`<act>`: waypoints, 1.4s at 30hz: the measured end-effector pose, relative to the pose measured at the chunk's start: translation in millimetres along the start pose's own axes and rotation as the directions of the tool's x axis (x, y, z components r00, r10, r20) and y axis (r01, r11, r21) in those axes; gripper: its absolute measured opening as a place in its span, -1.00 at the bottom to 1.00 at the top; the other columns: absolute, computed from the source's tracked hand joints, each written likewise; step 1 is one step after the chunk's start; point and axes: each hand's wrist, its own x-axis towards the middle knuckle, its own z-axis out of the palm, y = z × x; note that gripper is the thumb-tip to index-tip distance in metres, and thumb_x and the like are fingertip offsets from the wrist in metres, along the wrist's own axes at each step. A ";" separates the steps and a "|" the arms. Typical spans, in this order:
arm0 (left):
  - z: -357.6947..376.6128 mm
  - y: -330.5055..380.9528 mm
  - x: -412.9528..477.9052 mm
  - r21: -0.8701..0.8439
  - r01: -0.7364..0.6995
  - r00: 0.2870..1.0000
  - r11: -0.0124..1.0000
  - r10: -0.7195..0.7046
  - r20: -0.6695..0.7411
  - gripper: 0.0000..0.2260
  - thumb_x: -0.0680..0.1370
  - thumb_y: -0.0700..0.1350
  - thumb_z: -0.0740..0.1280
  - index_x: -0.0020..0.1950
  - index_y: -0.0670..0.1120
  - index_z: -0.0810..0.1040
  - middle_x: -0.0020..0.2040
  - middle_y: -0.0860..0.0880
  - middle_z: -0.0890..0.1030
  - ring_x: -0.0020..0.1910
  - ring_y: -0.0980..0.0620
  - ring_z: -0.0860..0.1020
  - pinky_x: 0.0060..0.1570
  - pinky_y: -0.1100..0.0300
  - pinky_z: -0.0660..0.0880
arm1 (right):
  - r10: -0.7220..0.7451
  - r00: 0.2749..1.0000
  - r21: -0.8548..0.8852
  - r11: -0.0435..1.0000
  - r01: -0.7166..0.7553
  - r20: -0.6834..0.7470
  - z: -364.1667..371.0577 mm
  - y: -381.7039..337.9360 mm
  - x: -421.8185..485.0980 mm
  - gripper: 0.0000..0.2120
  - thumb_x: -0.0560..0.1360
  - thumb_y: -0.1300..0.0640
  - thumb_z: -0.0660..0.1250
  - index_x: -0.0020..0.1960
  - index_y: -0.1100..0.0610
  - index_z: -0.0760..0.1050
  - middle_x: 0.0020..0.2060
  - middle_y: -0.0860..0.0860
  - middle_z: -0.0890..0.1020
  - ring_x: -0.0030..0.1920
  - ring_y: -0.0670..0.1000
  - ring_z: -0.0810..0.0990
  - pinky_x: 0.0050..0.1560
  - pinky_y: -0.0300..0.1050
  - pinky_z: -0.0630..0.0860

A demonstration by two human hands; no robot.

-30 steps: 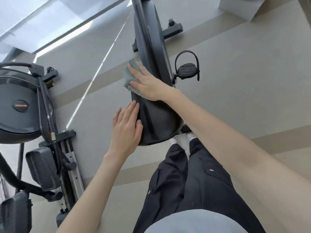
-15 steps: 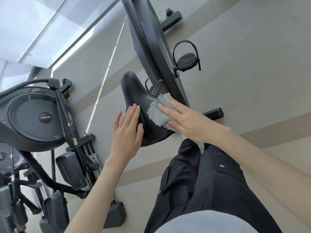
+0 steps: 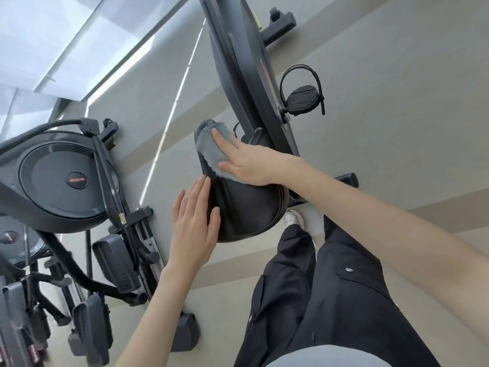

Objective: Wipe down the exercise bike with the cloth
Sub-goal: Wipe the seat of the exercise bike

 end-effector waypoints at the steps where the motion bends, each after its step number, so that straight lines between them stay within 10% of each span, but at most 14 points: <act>1: -0.4 -0.6 1.2 0.001 0.002 1.000 1.000 -0.002 -0.005 -0.54 0.61 -0.08 0.05 0.49 -0.21 0.22 0.48 -0.12 0.28 0.48 0.01 0.19 0.49 0.08 -0.03 | -0.013 1.000 0.010 1.000 0.013 -0.026 -0.3 -4.3 11.9 -0.38 0.64 0.03 0.00 0.51 0.21 -0.29 0.50 0.18 -0.22 0.50 0.20 -0.04 0.43 0.06 0.10; 5: -2.4 -0.8 7.9 0.005 -0.001 1.000 1.000 0.001 -0.021 -0.54 0.61 -0.07 0.05 0.49 -0.20 0.22 0.47 -0.12 0.28 0.47 0.02 0.18 0.49 0.10 -0.03 | 0.004 0.995 0.082 0.997 0.004 -0.100 -6.9 -13.8 44.8 -0.41 0.64 0.04 0.04 0.52 0.21 -0.18 0.49 0.25 -0.16 0.50 0.21 -0.14 0.45 0.05 -0.02; 14: -6.1 -0.9 7.6 -0.016 -0.042 0.999 0.999 0.042 -0.035 -0.54 0.62 -0.06 0.03 0.50 -0.18 0.21 0.48 -0.11 0.27 0.48 0.03 0.18 0.48 0.06 -0.01 | 0.085 0.989 -0.088 0.991 -0.096 -0.123 8.7 -8.7 -14.0 -0.38 0.60 -0.10 0.03 0.53 -0.02 -0.22 0.52 0.09 0.04 0.22 0.30 0.45 0.10 0.13 0.38; 18: -4.6 -3.3 13.2 -0.007 -0.102 0.995 0.995 0.102 0.013 -0.55 0.62 -0.05 0.03 0.50 -0.15 0.21 0.50 -0.07 0.25 0.48 0.04 0.18 0.49 0.04 -0.01 | 0.137 0.972 -0.143 0.976 -0.166 -0.192 16.6 -7.3 -50.5 -0.46 0.61 -0.10 0.01 0.53 0.02 -0.02 0.41 0.11 0.32 0.28 0.21 0.41 0.17 0.14 0.39; 23: -3.1 -10.2 23.1 -0.005 -0.199 0.979 0.980 0.199 0.047 -0.56 0.62 -0.07 0.06 0.49 -0.12 0.24 0.49 -0.05 0.26 0.48 0.05 0.20 0.48 -0.01 0.00 | 0.125 0.939 0.046 0.992 -0.117 -0.322 42.0 -4.7 -92.2 -0.49 0.62 0.01 0.09 0.51 0.10 0.07 0.47 0.16 0.17 0.47 0.09 0.09 0.41 -0.18 -0.02; 30: 0.3 -40.8 31.4 -0.083 -0.376 0.925 0.923 0.379 0.025 -0.57 0.63 -0.03 0.01 0.50 -0.08 0.25 0.50 -0.02 0.25 0.49 0.12 0.15 0.48 -0.05 -0.02 | 0.327 0.775 0.305 0.935 -0.181 -0.541 99.1 -18.1 -108.8 -0.48 0.62 0.00 0.05 0.53 0.02 -0.03 0.52 0.05 -0.07 0.50 -0.07 -0.11 0.42 -0.28 -0.11; 42: 4.8 -77.3 53.2 -0.054 -0.663 0.748 0.747 0.663 -0.009 -0.52 0.60 0.02 0.00 0.51 -0.09 0.22 0.51 -0.07 0.24 0.51 0.02 0.13 0.49 -0.01 -0.09 | 0.591 0.496 0.586 0.788 -0.188 -0.636 74.7 -23.4 -77.0 -0.89 0.51 -0.02 0.26 0.00 -0.18 0.53 -0.15 -0.18 0.60 -0.09 -0.15 0.55 -0.04 -0.25 0.39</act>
